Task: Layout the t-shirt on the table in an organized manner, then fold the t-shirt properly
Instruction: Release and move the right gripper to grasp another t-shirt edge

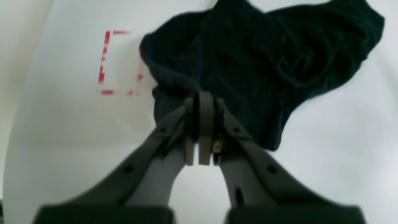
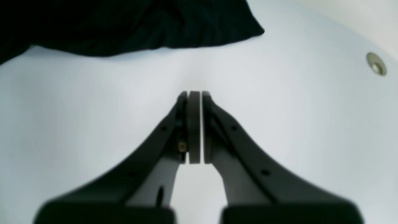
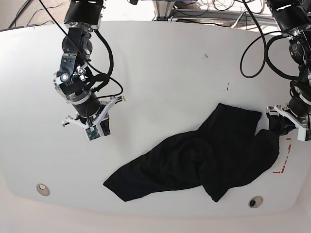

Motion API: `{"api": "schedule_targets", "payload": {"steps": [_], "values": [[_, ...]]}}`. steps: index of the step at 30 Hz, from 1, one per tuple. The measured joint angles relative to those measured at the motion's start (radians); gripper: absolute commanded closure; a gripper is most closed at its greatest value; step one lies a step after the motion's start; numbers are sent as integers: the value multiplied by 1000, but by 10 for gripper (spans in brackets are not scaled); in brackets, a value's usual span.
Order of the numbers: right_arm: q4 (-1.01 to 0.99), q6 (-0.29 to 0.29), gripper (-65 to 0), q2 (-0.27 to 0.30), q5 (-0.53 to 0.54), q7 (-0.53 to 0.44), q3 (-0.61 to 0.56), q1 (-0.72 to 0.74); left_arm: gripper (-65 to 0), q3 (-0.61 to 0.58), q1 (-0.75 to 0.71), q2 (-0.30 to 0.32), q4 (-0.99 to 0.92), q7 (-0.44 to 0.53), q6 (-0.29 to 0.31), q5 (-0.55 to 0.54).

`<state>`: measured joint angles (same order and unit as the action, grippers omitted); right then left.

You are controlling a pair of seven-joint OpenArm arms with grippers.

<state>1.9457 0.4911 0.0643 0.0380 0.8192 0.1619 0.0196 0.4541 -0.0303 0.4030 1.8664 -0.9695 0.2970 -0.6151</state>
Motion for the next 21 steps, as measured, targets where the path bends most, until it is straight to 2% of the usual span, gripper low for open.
{"api": "schedule_targets", "payload": {"steps": [7,10,13,16,18,21], "values": [[-6,-3,-17,-15,-9,5,0,-28,0,83,-129,-3,3,-1,0,-17],[-39,-4,-86,-23,-8,5,-3,7,0,119,-167,0,3,1,-2,-39],[-97,0,-200,-29,-4,3,-6,66,0,137,-191,2,3,1,-1,-58],[-164,-7,-271,-27,-4,0,-6,121,0,154,-214,2,3,2,2,-71],[-228,-10,-296,-29,-5,-3,-2,161,0,160,-222,2,3,2,2,-71],[-333,-21,-301,-40,-16,4,2,225,0,175,-235,3,3,4,2,-70]]}}
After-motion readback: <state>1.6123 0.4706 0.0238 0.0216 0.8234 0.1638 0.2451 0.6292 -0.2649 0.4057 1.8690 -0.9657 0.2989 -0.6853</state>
